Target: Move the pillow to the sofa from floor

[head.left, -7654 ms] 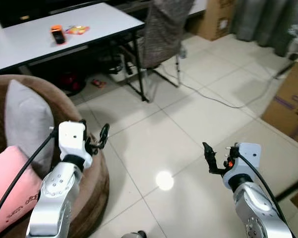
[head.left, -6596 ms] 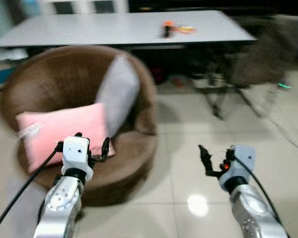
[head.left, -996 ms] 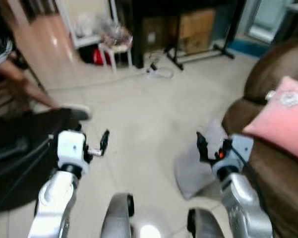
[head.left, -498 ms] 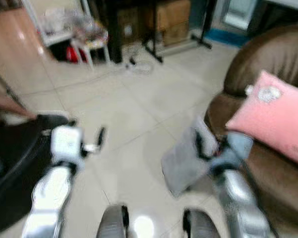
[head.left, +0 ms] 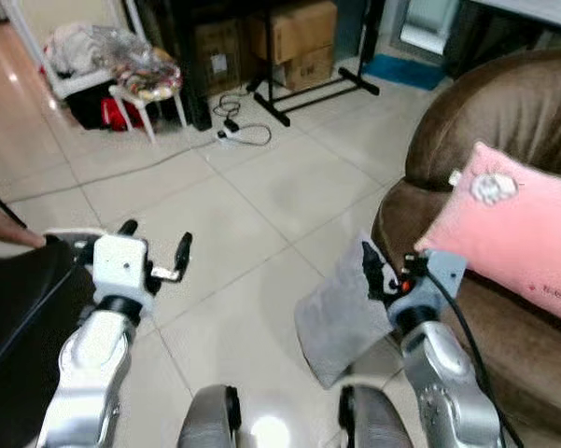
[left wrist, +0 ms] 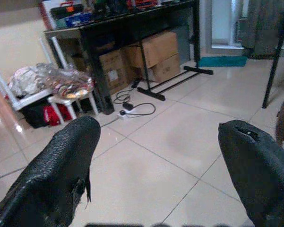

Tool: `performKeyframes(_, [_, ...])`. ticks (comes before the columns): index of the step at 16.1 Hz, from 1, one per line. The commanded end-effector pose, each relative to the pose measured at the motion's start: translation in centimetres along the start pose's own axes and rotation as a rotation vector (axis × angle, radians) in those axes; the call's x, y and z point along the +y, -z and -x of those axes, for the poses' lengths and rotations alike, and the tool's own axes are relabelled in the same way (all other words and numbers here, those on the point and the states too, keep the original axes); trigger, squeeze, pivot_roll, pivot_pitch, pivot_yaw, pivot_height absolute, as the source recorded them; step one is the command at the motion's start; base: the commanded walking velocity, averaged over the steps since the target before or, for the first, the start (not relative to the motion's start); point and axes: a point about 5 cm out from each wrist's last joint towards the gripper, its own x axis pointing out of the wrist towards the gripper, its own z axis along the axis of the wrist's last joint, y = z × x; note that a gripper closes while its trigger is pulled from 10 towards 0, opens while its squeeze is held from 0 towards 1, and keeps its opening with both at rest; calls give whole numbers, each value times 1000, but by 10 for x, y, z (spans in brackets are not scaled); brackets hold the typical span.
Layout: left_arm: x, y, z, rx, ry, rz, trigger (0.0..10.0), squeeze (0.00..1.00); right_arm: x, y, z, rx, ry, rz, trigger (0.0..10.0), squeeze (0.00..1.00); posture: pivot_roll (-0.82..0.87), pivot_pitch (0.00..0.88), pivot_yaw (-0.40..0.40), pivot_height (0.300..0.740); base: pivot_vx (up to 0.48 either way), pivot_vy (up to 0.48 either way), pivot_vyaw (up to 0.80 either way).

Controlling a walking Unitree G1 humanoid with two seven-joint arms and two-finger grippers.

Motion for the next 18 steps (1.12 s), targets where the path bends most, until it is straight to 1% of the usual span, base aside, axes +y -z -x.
performKeyframes(1, [0,-3,-2,-11,10,-15,10000,1000,-3,0,0,8,12,6,10000,0,-46,38,59,626,386,0,-712])
performKeyframes(3, [-1,-3,-1,-11,9,-15,10000,1000,-2,0,0,10,6,6,10000,0,-46,39,58,626,368,0,0])
performKeyframes(4, [-1,-3,-1,-11,10,-13,10000,1000,-1,1,0,15,-11,37,10000,0,-46,39,55,626,368,0,0])
performKeyframes(5, [-1,-3,-1,-11,10,-12,10000,1000,-1,1,0,16,-11,41,10000,0,-45,39,54,626,371,0,0])
performKeyframes(12, [-1,-2,-1,-12,6,-8,10000,1000,-3,0,-2,11,9,27,10000,0,-46,37,53,626,361,0,0])
performKeyframes(13, [-1,-2,-1,-7,-1,-17,10000,992,-4,1,-2,19,15,20,10000,0,-47,39,54,622,0,0,0])
performKeyframes(14, [-1,-1,-2,-3,-7,-25,10000,824,-5,1,-2,21,21,14,10000,0,-47,39,53,613,0,0,0])
performKeyframes(15, [-1,-1,-2,-4,-4,-28,10000,773,-6,0,-3,15,24,19,10000,0,-47,40,51,603,0,0,0])
performKeyframes(17, [-5,0,0,-6,36,-34,10000,788,-6,1,-3,13,18,33,10000,0,-47,42,51,583,0,0,0])
performKeyframes(18, [-5,0,0,-6,36,-34,10000,784,-5,1,-3,13,14,35,10000,0,-47,42,51,573,0,0,0])
